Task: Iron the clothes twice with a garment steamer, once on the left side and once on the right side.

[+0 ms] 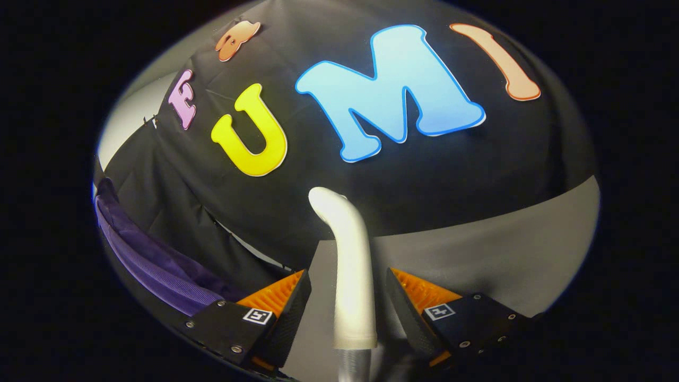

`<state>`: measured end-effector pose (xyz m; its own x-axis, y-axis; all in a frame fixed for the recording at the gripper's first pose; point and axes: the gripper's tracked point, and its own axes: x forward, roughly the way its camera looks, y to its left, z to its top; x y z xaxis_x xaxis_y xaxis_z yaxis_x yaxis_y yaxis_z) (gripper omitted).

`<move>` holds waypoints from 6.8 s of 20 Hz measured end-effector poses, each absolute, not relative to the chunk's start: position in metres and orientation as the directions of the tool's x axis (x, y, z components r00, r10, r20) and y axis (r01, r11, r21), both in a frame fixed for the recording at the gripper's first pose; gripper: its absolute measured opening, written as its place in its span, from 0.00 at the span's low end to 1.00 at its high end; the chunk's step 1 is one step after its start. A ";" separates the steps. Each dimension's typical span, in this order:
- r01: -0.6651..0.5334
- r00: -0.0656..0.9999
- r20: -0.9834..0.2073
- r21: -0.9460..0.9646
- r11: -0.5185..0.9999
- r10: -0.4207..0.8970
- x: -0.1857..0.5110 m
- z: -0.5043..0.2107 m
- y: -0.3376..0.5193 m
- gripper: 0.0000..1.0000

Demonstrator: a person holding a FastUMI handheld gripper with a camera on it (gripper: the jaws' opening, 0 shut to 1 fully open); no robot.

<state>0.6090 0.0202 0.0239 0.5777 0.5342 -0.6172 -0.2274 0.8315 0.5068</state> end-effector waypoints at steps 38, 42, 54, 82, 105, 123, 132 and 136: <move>-0.220 0.791 -0.397 0.526 0.822 0.466 0.343 0.087 0.022 0.33; -0.184 0.844 -0.378 0.462 0.868 0.380 0.303 0.077 0.035 0.33; -0.093 0.942 -0.282 0.309 0.947 0.185 0.213 0.064 0.082 0.34; -0.223 0.954 0.197 -0.035 0.974 0.226 0.289 0.260 0.248 0.33; -0.211 0.977 0.002 -0.120 0.970 0.213 0.255 0.134 0.259 0.34; -0.214 0.964 -0.192 -0.157 0.964 0.183 0.220 0.022 0.245 0.34; -0.216 0.952 -0.257 -0.181 0.960 0.166 0.200 -0.030 0.239 0.34; -0.227 0.937 -0.308 -0.182 0.957 0.163 0.192 -0.061 0.237 0.34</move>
<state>0.1920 0.2370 -0.0606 0.9371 0.1633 -0.3084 -0.2266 0.9569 -0.1818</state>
